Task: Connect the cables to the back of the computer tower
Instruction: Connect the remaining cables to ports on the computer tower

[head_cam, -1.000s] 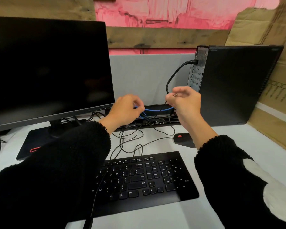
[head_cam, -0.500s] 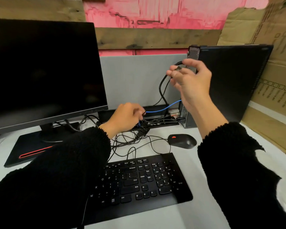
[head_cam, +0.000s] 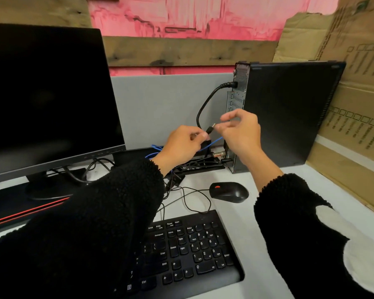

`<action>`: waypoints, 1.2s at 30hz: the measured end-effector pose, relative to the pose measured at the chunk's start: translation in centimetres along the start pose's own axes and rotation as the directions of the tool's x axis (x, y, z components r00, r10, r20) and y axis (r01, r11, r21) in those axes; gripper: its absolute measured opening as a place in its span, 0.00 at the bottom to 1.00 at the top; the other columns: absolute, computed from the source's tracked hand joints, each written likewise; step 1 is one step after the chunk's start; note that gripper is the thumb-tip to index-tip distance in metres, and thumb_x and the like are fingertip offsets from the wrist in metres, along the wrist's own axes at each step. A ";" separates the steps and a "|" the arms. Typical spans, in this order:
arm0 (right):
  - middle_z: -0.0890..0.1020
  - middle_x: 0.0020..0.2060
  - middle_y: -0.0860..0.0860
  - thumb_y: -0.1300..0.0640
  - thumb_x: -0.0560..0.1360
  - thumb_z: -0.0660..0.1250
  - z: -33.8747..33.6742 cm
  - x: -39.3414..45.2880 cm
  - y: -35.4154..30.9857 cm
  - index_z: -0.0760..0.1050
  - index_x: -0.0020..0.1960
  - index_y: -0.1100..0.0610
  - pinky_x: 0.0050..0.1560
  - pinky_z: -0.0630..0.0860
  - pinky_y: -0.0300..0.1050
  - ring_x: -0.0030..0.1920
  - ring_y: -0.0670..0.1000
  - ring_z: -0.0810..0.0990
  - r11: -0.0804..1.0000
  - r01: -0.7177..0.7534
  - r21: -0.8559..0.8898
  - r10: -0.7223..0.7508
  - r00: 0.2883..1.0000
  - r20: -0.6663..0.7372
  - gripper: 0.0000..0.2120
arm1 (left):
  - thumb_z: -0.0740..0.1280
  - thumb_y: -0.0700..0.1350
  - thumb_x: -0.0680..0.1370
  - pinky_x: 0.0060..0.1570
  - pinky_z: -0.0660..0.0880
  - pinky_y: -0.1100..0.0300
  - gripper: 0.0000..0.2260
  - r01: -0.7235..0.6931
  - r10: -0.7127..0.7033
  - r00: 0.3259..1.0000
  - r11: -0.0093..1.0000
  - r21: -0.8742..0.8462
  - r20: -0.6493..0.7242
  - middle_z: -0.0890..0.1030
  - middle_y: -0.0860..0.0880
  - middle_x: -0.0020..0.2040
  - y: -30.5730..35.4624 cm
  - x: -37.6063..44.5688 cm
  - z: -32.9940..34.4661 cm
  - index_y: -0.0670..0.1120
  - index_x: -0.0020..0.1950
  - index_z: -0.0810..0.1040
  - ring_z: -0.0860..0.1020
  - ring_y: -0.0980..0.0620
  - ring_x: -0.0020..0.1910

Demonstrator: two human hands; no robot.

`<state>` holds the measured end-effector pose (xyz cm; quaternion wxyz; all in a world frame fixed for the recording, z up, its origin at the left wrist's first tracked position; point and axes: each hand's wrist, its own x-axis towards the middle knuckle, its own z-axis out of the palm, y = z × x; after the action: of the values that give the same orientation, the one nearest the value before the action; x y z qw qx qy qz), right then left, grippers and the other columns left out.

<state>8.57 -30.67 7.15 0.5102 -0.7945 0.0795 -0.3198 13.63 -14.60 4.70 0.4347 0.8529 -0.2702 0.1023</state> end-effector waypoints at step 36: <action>0.82 0.57 0.55 0.63 0.77 0.55 -6.1 11.8 -3.5 0.77 0.61 0.56 0.55 0.77 0.57 0.59 0.60 0.78 0.781 0.252 -0.571 -0.401 0.904 -0.149 0.17 | 0.59 0.53 0.84 0.46 0.78 0.48 0.14 0.138 -0.080 0.981 0.929 0.344 -0.177 0.84 0.44 0.47 0.8 4.0 9.7 0.50 0.53 0.82 0.80 0.37 0.47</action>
<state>13.52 -39.01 16.90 0.1869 -0.8571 0.0927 -0.4710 15.89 -24.21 1.02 0.2991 0.9200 -0.1639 0.1931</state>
